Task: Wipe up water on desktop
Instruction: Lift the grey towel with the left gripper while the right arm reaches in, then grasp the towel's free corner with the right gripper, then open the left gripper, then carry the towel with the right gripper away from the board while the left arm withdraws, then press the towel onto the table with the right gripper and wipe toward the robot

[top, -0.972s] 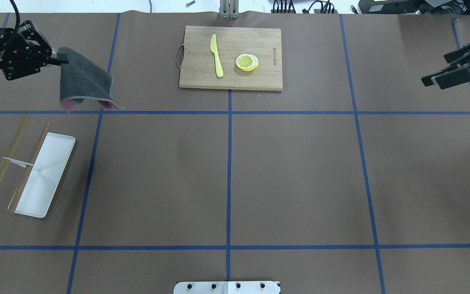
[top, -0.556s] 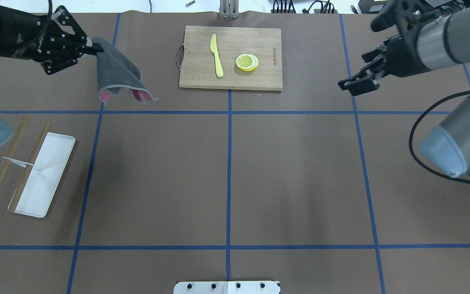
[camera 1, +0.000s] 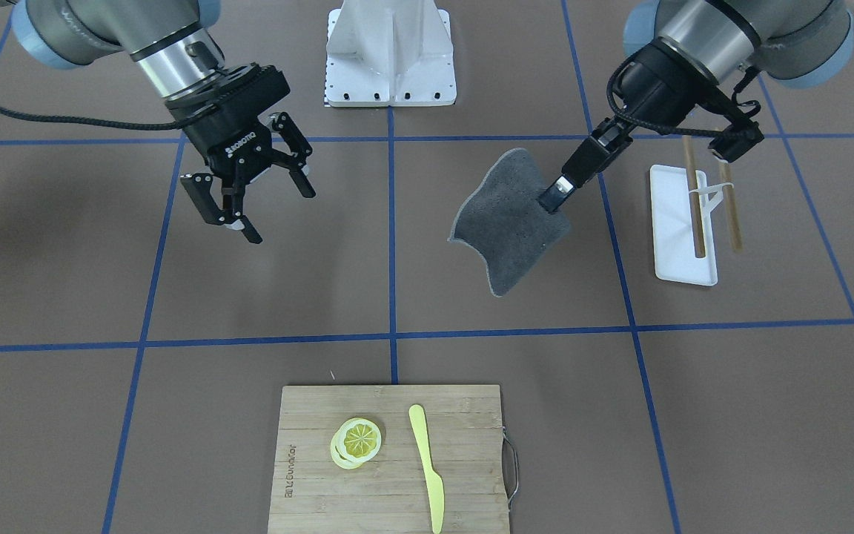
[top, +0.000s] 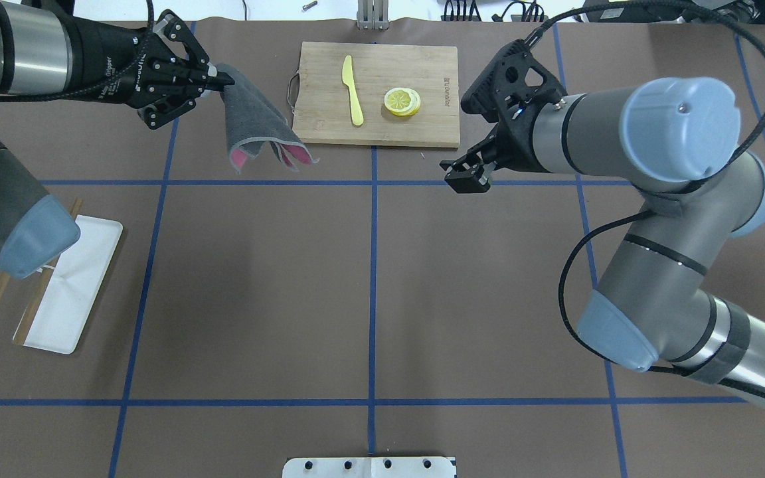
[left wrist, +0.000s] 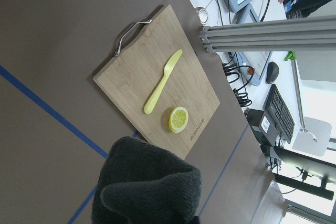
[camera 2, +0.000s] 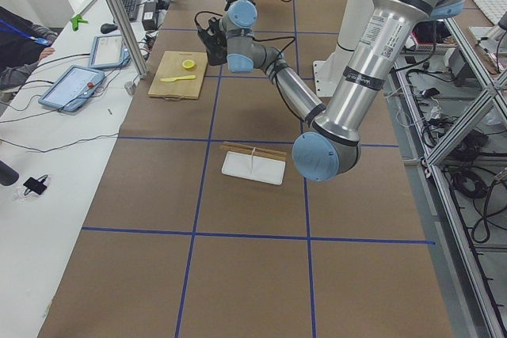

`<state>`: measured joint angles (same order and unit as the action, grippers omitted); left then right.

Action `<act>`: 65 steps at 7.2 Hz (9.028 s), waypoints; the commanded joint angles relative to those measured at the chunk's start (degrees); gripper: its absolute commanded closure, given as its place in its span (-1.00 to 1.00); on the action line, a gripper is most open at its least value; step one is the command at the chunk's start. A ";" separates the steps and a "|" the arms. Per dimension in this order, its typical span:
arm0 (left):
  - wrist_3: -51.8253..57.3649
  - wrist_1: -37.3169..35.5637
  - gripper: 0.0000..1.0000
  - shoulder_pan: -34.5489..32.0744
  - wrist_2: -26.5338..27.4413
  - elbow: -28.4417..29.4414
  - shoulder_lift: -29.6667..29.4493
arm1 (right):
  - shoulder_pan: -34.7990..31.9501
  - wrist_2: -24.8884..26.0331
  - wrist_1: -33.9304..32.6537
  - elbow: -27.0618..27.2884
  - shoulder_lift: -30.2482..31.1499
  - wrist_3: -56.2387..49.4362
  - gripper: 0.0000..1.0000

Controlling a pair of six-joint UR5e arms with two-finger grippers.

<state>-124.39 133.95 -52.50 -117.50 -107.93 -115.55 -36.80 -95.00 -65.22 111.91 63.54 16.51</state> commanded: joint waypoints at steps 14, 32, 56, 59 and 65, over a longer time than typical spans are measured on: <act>-8.59 0.17 1.00 9.61 4.92 -4.48 -3.90 | 14.13 18.71 0.36 -0.11 -2.98 2.21 0.82; 95.49 -22.45 -0.97 -12.43 -5.28 -3.87 29.05 | -7.12 9.51 -0.26 -2.74 2.82 22.68 1.00; 137.40 -49.57 -0.97 -39.61 -16.79 9.14 31.09 | 7.45 1.92 -15.90 -3.31 6.83 48.45 1.00; 137.40 -49.49 -0.97 -39.61 -16.79 9.05 31.09 | 7.27 1.84 -15.12 6.87 27.35 38.55 1.00; 137.40 -49.49 -0.97 -39.61 -16.79 8.88 31.09 | -3.25 2.19 -3.16 5.70 53.00 16.84 1.00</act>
<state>13.01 84.46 -92.11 -134.30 -99.05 -84.46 -36.94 -93.01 -68.94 118.80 114.18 37.78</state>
